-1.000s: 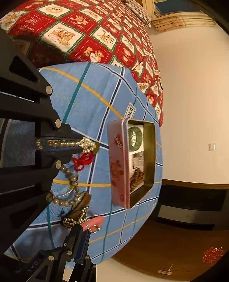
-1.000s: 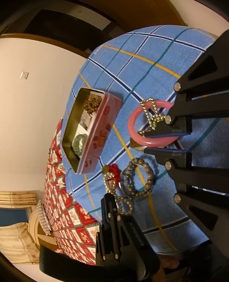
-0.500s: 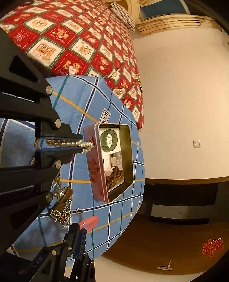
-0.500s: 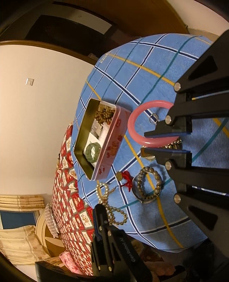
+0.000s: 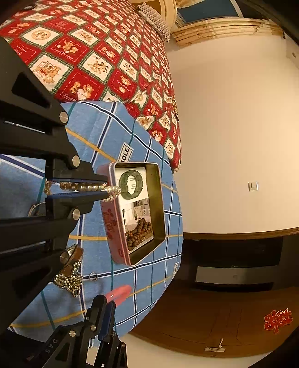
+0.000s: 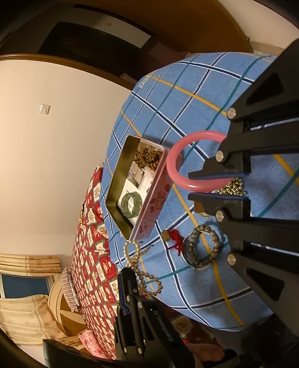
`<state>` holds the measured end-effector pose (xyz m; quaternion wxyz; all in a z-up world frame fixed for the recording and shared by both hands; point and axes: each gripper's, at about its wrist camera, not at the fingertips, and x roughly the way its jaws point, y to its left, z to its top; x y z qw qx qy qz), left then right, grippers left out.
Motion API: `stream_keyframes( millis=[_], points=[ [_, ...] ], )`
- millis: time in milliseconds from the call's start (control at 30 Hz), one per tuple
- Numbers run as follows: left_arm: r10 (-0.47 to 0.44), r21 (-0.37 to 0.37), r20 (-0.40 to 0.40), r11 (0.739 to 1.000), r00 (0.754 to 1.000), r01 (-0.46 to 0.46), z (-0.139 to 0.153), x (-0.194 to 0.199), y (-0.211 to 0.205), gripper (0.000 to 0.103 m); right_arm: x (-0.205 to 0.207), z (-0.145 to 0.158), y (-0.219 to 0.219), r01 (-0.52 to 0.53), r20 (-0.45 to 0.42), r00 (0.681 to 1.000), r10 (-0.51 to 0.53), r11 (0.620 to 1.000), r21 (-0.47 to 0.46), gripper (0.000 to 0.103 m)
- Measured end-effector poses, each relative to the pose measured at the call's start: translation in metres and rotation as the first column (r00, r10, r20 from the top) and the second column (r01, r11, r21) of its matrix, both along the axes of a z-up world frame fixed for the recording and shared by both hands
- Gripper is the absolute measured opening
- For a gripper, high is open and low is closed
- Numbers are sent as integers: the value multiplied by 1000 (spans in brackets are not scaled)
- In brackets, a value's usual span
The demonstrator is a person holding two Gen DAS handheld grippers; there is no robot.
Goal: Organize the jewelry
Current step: 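Carry the pearl necklace and pink bangle over the pink tin with both tools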
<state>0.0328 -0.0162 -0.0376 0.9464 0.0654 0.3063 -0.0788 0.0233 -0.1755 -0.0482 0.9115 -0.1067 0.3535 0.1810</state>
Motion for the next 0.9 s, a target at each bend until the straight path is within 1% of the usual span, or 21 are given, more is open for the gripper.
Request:
stream_keyframes(
  millis=[500,900],
  points=[
    [-6,16,6,1000,1000,6,3,22,-4,6,20,9,-5,9,28,1000,-9,1000,-6,13],
    [-6,32,28,999,1000,5,11,40,-4,6,37,16,-7,6,49,999,-6,1000,-14,13]
  ],
)
